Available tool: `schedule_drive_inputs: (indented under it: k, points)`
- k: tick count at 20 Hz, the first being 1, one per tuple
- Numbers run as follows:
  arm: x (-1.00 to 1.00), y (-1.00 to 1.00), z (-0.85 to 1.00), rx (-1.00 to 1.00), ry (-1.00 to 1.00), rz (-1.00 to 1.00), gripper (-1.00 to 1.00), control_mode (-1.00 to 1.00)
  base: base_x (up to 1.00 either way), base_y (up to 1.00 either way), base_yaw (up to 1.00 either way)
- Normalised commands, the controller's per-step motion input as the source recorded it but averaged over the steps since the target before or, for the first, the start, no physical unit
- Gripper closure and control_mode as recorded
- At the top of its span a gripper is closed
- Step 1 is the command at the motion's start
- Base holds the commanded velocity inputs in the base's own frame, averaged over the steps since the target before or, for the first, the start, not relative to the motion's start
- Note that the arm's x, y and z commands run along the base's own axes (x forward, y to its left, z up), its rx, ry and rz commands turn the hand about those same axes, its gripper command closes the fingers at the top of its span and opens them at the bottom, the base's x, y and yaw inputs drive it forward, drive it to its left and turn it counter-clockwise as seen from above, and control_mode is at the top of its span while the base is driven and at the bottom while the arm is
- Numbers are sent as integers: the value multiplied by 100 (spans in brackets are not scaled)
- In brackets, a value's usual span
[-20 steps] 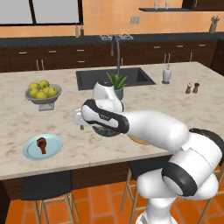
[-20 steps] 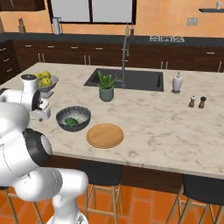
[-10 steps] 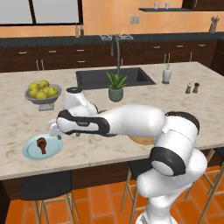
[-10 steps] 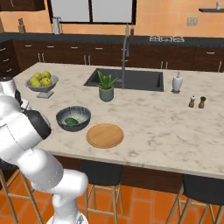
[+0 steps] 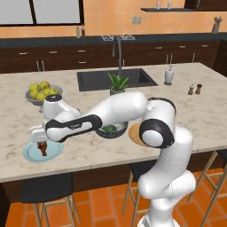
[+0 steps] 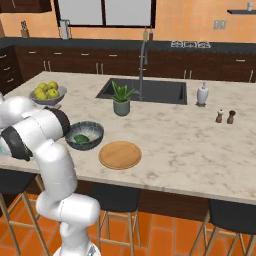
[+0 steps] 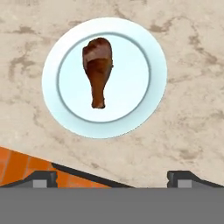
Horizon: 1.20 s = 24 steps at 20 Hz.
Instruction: Pick the chicken drumstick and broccoli from their plates and place them in the bowl. Then put the bowl in the fridge.
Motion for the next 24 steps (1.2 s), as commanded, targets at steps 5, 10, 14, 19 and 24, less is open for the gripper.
schedule_drive_inputs:
  k: [5, 10, 14, 19, 24]
  points:
    - [26, 20, -45, 0, 0, -1, -100, -100, 0, 0, 0]
    - [16, 12, -37, 1, 0, -2, -100, -100, 0, 0, 0]
    - [25, 14, -19, 0, 1, -2, -100, -100, 0, 0, 0]
    - [26, -4, -38, 0, 3, 0, -100, -100, 0, 0, 0]
    - [51, 0, -35, -1, 5, 0, -100, -100, 0, 0, 0]
